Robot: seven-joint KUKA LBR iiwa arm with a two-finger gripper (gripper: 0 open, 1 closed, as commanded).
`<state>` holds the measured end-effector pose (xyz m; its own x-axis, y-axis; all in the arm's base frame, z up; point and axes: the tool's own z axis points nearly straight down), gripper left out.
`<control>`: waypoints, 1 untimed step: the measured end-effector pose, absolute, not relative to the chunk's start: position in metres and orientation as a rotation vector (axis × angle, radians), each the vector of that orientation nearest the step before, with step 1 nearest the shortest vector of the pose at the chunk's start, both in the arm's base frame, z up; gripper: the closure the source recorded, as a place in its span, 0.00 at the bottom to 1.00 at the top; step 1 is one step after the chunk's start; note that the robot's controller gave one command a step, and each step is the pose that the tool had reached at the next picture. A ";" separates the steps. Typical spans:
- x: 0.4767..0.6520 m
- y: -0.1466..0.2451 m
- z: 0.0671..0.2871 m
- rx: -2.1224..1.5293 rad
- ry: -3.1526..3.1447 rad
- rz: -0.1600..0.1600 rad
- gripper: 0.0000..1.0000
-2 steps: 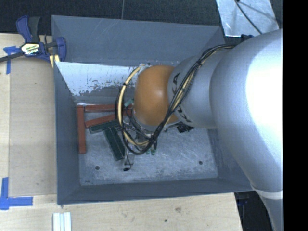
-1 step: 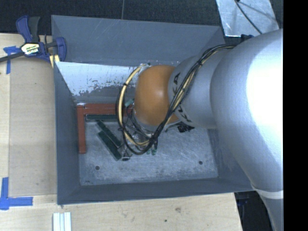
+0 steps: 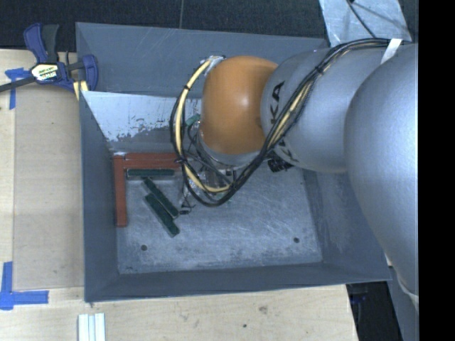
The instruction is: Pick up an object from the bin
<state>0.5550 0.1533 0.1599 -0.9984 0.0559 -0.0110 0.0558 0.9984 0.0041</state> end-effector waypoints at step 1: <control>0.579 0.134 0.206 0.317 3.117 0.003 1.00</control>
Offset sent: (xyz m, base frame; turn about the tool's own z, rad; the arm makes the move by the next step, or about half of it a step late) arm 0.0223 -0.0189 0.0445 0.1483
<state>0.5793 0.1340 0.2064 -0.9795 0.2013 -0.0078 0.2012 0.9795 0.0026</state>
